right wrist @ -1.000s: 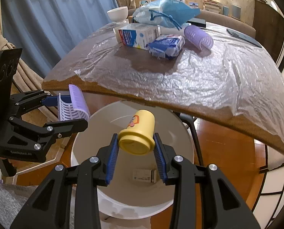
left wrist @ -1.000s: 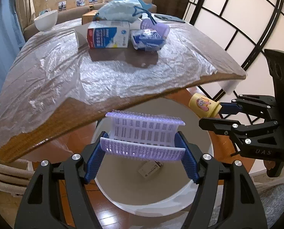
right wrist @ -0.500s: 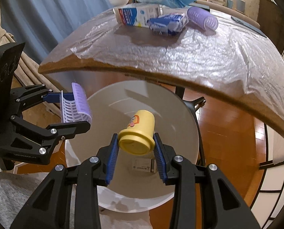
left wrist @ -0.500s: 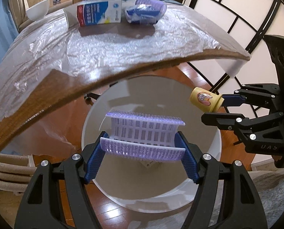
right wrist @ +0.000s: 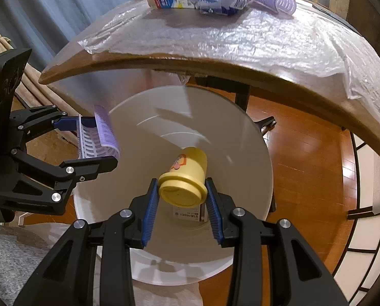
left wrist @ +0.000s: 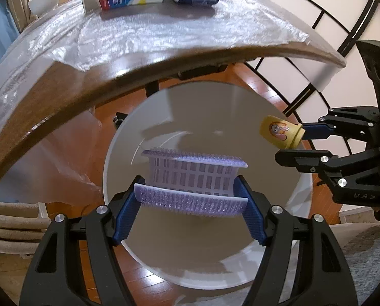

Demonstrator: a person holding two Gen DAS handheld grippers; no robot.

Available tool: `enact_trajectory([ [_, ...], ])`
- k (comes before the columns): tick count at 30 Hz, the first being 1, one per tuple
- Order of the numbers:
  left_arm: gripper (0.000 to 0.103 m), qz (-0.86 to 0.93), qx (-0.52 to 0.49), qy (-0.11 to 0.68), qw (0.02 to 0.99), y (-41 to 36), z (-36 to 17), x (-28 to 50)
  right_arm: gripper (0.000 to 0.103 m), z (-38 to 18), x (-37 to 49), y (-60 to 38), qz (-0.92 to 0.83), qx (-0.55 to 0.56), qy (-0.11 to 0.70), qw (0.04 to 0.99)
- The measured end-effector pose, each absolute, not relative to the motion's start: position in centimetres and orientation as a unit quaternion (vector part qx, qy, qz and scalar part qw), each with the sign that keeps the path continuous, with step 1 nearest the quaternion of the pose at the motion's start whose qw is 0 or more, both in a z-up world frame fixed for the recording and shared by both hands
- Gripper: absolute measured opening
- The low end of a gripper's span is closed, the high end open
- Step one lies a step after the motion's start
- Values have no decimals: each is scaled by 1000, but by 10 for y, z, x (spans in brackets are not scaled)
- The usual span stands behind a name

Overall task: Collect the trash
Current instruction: 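Lower both tools into the bin and open them to drop the basket and cup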

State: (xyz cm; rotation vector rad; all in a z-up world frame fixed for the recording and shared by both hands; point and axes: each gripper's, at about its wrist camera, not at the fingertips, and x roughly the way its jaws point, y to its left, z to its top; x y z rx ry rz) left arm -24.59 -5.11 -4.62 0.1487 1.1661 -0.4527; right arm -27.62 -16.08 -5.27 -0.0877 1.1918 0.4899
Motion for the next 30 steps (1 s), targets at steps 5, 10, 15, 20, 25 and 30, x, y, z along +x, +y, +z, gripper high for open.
enact_trajectory([
  [5, 72, -208, 76, 554, 803, -50, -57, -244, 36, -60, -268, -157, 229, -45, 561, 794],
  [10, 72, -204, 79, 560, 799, -49, -67, -244, 36, -67, -261, -157, 228, -48, 568, 789],
  [15, 72, -202, 84, 566, 795, -58, -74, -240, 36, -74, -255, -154, 226, -51, 572, 787],
  [20, 72, -202, 91, 569, 792, -61, -75, -236, 36, -78, -255, -155, 224, -49, 575, 785],
  [25, 72, -202, 97, 572, 789, -66, -78, -234, 36, -82, -251, -155, 221, -50, 579, 783],
  [30, 72, -202, 102, 573, 788, -67, -80, -234, 36, -83, -248, -157, 212, -54, 585, 781],
])
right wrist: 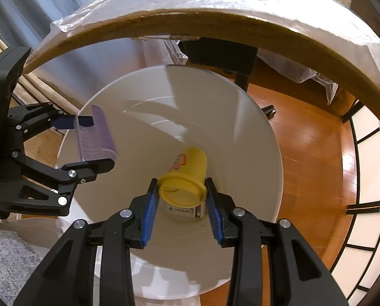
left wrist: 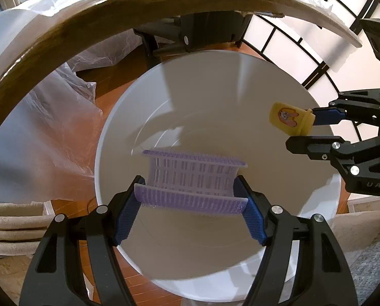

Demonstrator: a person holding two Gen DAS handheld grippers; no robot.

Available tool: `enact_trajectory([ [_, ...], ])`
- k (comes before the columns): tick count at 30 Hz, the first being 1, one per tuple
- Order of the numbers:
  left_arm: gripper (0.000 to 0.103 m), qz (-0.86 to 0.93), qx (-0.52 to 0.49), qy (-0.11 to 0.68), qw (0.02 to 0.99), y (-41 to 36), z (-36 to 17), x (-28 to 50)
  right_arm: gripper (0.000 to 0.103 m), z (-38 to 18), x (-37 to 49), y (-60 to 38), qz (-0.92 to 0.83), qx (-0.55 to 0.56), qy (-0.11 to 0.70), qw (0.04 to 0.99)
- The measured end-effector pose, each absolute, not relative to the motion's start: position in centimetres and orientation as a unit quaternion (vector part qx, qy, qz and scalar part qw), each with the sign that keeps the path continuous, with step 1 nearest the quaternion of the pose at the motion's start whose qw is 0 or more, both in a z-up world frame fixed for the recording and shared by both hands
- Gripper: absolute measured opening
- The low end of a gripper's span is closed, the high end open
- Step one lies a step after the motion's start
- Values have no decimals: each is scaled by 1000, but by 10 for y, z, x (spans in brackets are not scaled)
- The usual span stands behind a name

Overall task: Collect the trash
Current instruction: 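Lower both tools into the bin and open them to drop the basket and cup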

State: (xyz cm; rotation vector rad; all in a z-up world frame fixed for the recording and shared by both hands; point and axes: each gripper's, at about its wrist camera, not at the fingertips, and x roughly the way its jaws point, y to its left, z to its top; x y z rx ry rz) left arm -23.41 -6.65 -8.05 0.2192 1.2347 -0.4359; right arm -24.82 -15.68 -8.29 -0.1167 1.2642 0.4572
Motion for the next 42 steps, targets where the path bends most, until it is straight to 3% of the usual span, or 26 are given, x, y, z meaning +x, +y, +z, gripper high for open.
enact_trajectory([
  [42, 72, -191, 130, 594, 771, -72, -110, -222, 36, -114, -232, -161, 187, -46, 624, 757],
])
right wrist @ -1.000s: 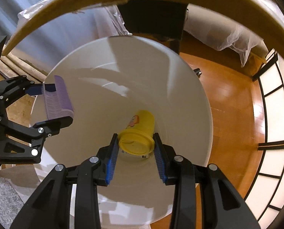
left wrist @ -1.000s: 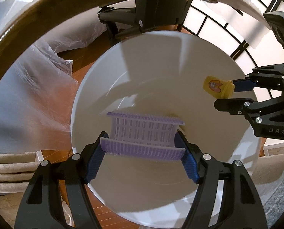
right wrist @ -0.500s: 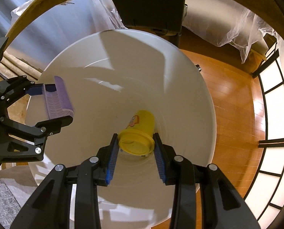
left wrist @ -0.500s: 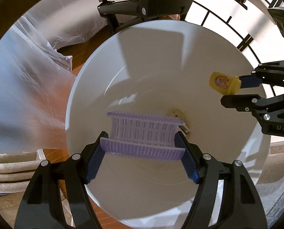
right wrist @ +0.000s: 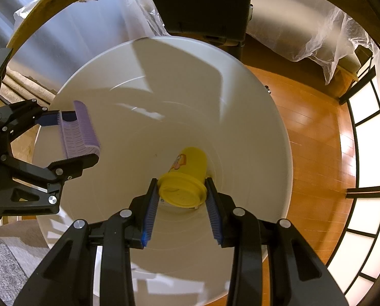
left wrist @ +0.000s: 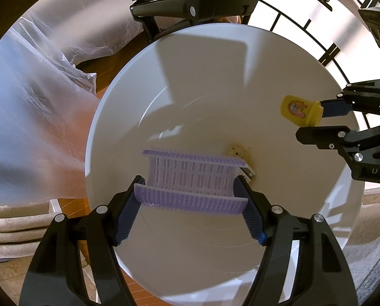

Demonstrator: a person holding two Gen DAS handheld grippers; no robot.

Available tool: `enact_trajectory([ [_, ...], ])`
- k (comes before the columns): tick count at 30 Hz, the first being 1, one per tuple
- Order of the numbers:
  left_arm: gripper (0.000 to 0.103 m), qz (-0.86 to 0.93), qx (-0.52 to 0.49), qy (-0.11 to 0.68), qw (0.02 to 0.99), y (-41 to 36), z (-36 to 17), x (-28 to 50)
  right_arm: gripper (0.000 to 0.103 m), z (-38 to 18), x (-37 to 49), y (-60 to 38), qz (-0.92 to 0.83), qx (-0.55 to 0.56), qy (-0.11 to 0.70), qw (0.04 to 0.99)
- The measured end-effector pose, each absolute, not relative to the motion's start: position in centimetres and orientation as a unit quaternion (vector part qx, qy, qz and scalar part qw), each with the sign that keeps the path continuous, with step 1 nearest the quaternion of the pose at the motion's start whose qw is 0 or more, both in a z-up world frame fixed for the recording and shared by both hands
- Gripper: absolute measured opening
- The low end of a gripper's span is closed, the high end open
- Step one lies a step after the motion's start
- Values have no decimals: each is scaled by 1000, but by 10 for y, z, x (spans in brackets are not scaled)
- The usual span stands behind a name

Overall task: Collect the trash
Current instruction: 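Lower both tools into the bin and open them to drop the basket and cup, then grasp the white medicine box with the left tool while the right tool grasps the Tempo tissue pack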

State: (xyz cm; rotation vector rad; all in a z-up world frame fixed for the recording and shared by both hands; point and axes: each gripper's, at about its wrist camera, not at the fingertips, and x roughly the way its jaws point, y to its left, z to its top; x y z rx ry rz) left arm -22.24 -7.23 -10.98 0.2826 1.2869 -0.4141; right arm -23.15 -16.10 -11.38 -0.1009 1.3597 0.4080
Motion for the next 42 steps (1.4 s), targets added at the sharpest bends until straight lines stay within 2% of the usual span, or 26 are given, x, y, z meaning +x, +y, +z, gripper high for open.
enact_trajectory([
  [18, 72, -193, 136, 593, 770, -76, -111, -223, 36, -113, -233, -161, 185, -47, 623, 759],
  [20, 72, -200, 128, 593, 770, -76, -110, -223, 45, -112, -235, -162, 186, -46, 619, 762],
  [22, 75, -202, 120, 595, 769, -76, -109, -222, 68, -107, -238, -163, 184, -45, 608, 771],
  [24, 85, -204, 117, 593, 770, -75, -106, -223, 74, -101, -240, -165, 181, -46, 600, 778],
  [29, 85, -208, 116, 577, 781, -71, -86, -231, 80, -75, -249, -175, 175, -47, 575, 798],
  [33, 85, -224, 99, 542, 804, -68, -40, -243, 93, -30, -263, -181, 156, -73, 514, 840],
  [34, 86, -232, 89, 520, 817, -65, -19, -246, 96, -20, -266, -181, 155, -76, 501, 848],
  [36, 102, -240, 74, 472, 845, -59, 21, -251, 98, 6, -272, -181, 156, -82, 463, 869],
  [40, 101, -219, 79, 376, 897, -50, 73, -246, 98, 35, -268, -181, 161, -59, 421, 891],
  [42, 101, -197, 88, 362, 907, -48, 81, -226, 98, 39, -257, -179, 168, -44, 415, 893],
])
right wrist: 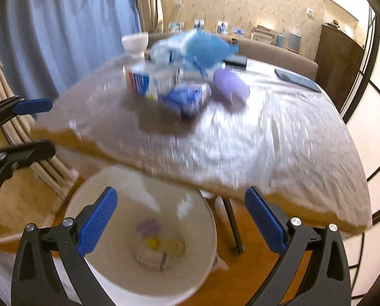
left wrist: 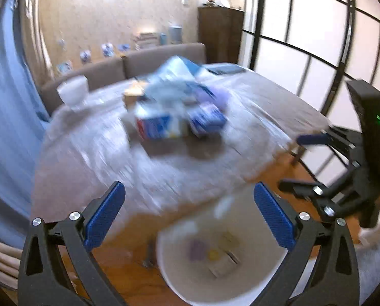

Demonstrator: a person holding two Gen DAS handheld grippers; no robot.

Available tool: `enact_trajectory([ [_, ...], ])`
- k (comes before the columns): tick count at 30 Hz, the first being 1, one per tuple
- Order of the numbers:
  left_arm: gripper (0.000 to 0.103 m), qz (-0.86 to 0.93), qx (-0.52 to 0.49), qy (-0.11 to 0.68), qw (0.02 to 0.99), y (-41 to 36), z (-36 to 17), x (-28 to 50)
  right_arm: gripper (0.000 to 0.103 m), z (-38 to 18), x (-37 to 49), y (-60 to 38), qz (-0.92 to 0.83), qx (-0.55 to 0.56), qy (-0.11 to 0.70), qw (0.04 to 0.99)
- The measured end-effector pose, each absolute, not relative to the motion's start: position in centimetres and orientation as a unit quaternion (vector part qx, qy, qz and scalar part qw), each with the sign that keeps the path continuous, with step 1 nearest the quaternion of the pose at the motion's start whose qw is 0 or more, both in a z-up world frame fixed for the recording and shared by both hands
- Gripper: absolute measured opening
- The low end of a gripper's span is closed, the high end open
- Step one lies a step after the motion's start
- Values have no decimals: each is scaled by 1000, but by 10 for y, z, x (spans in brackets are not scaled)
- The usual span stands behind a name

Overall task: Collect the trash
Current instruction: 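Grasp the white medicine box with the left tool while the right tool grasps the Tempo tissue pack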

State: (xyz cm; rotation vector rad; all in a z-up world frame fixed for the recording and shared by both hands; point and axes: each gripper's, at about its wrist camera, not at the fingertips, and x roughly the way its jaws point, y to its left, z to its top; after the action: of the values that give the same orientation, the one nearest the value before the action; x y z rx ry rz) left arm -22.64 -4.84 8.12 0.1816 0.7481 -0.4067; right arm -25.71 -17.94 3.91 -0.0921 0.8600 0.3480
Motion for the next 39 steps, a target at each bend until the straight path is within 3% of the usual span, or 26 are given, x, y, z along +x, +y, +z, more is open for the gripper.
enact_trajectory([
  [9, 101, -186, 46, 392, 900, -38, 66, -130, 98, 40, -193, -150, 158, -39, 426, 890],
  [26, 101, -210, 29, 403, 890, -64, 54, -91, 98, 30, -146, -133, 144, -20, 429, 892],
  [30, 90, -215, 19, 417, 883, -60, 46, -82, 98, 27, -136, -130, 136, -24, 432, 891],
  [38, 86, -224, 31, 418, 880, -59, 41, -80, 96, 27, -122, -125, 135, -29, 431, 892],
  [39, 84, -224, 32, 416, 880, -59, 42, -81, 90, 26, -122, -125, 137, -28, 432, 891],
])
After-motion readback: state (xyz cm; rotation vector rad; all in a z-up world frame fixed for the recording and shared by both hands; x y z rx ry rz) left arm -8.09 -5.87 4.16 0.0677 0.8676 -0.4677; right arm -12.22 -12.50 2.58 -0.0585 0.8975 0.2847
